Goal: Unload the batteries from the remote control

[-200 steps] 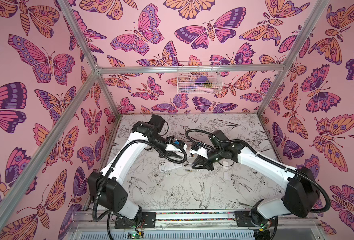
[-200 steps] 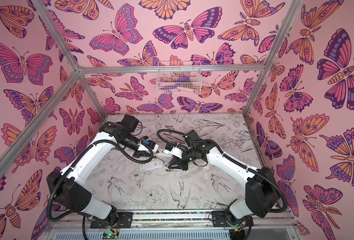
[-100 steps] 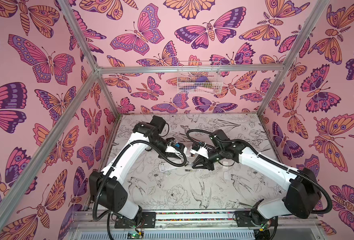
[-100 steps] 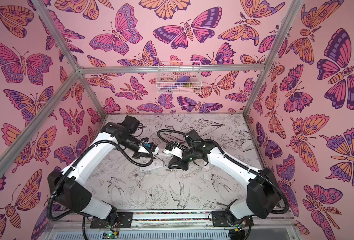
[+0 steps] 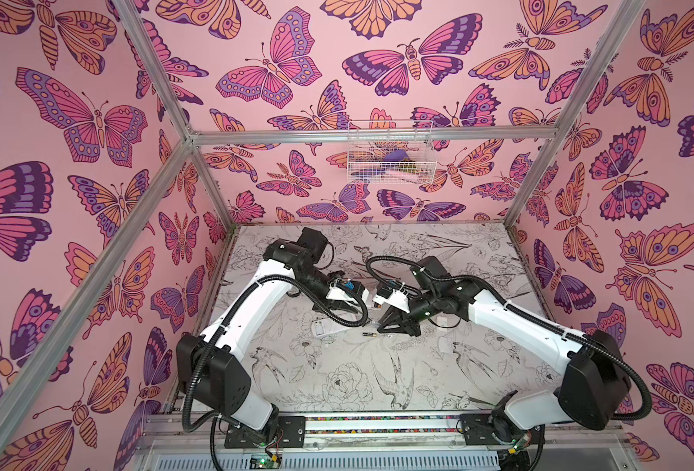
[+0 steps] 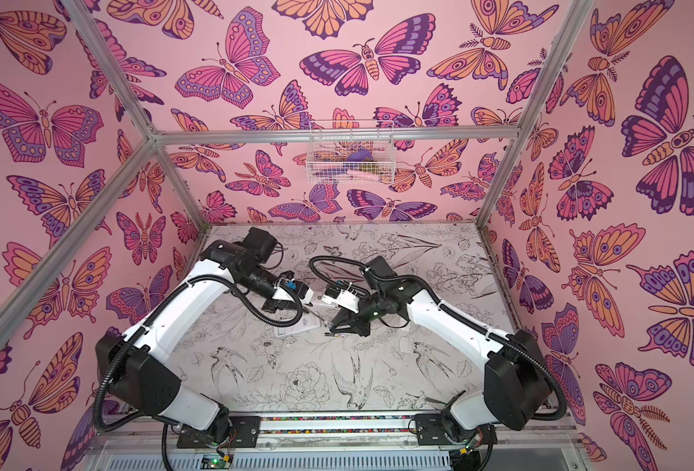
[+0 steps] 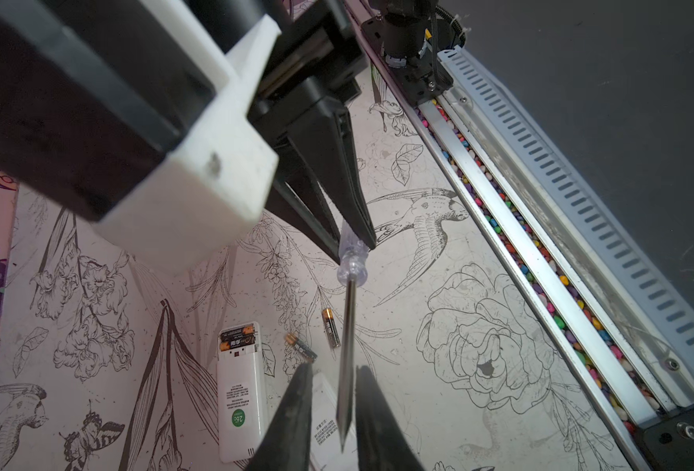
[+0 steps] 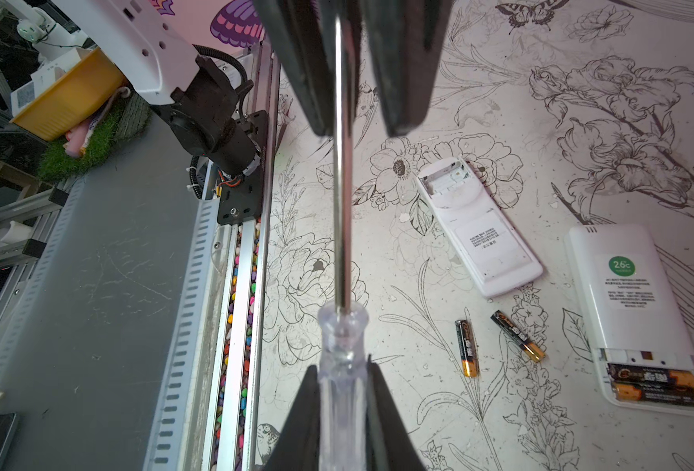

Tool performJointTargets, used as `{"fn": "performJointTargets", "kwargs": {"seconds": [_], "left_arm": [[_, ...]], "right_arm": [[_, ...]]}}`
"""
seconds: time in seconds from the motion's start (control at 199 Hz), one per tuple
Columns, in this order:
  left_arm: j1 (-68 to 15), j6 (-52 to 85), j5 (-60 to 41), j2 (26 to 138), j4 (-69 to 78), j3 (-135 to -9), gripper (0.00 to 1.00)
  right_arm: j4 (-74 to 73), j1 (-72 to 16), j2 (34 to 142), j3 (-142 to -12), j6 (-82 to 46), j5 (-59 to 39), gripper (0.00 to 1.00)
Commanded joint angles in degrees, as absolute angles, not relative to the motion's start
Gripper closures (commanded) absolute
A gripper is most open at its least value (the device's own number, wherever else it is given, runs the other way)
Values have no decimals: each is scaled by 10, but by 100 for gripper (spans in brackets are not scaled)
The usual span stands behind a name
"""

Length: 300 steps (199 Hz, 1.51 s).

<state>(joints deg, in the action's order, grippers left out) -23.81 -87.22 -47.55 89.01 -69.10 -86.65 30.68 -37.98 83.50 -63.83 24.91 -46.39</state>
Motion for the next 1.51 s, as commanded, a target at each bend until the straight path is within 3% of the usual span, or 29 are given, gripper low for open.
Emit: {"fn": "performJointTargets", "kwargs": {"seconds": [0.0,0.065,0.181,0.418,0.629,0.795,0.941,0.987,1.138,1.354,1.505], "left_arm": [[-243,-867,-504,898,-708,-871,90],[-244,-871,-497,900,-708,-869,100],[-244,-865,-487,896,-707,-870,100],[-240,-760,-455,887,-676,-881,100],[-215,-602,-484,871,-625,-889,100],[-180,-436,-577,847,-554,-861,100],[-162,-299,-617,822,-469,-810,100],[-156,-263,-627,814,-442,-792,100],[-128,-119,-648,784,-350,-741,100],[-84,-11,-688,746,-239,-647,100],[-71,46,-724,736,-151,-590,100]], "right_arm": [[298,-381,825,-631,260,-485,100],[301,-380,826,-634,262,-470,100],[313,-379,822,-638,263,-478,99],[248,-352,751,-582,229,-459,56],[49,-325,629,-472,99,-351,46],[-69,-325,568,-412,21,-247,34],[-84,-325,557,-405,-36,-173,13],[-84,-325,558,-406,-50,-175,0],[-122,-325,578,-405,-171,-138,1],[-157,-325,630,-439,-237,-180,1],[-179,-325,671,-468,-233,-296,1]]}}
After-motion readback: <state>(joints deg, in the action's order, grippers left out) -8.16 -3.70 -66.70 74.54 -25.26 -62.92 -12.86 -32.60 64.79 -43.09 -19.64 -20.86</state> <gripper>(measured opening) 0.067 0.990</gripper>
